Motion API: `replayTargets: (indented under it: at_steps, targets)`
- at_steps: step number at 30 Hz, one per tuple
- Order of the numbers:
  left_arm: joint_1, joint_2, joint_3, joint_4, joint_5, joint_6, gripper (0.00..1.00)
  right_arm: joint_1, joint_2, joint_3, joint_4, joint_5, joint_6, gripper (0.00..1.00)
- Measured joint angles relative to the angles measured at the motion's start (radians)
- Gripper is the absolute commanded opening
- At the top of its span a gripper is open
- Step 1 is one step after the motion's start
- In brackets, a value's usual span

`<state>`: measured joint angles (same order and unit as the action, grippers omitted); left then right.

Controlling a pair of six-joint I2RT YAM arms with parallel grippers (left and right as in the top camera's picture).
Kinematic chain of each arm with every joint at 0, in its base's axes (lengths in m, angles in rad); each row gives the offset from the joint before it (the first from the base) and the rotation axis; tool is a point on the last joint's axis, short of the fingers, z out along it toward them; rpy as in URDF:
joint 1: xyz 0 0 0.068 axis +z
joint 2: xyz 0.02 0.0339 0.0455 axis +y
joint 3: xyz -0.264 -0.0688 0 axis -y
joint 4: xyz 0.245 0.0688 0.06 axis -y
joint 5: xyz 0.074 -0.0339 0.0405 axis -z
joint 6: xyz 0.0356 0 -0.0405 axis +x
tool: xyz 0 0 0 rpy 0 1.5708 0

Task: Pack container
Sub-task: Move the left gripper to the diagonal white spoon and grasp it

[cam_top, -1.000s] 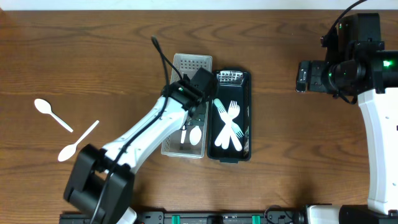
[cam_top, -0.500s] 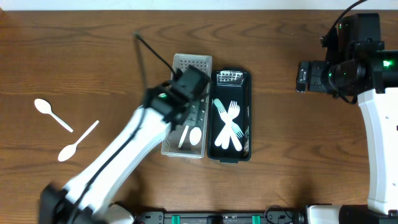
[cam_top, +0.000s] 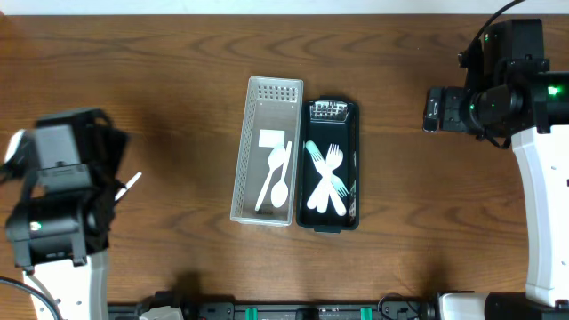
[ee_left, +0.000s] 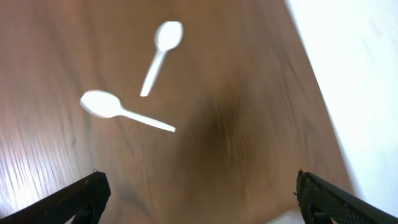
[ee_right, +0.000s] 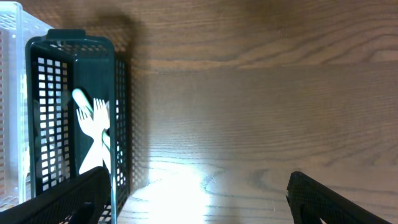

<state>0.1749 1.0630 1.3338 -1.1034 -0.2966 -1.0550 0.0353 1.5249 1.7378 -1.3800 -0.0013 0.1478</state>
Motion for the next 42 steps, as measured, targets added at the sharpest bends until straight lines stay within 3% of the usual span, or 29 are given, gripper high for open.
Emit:
replayTargets:
  at_steps: [5, 11, 20, 42]
  targets:
    - [0.139, 0.092, -0.054, 0.0, 0.048, -0.188, 0.98, 0.0, 0.0, 0.0, -0.011, 0.0, 0.0, 0.93]
    - [0.246, 0.302, -0.082, 0.012, 0.138, -0.276, 0.98, 0.0, 0.0, 0.0, -0.014, 0.0, 0.0, 0.94]
    - [0.362, 0.569, -0.084, 0.027, 0.24, -0.307, 0.98, 0.0, 0.0, 0.0, -0.025, 0.0, -0.001, 0.94]
    - [0.433, 0.848, -0.089, 0.159, 0.264, -0.301, 0.99, 0.0, 0.0, 0.0, -0.05, 0.0, -0.019, 0.94]
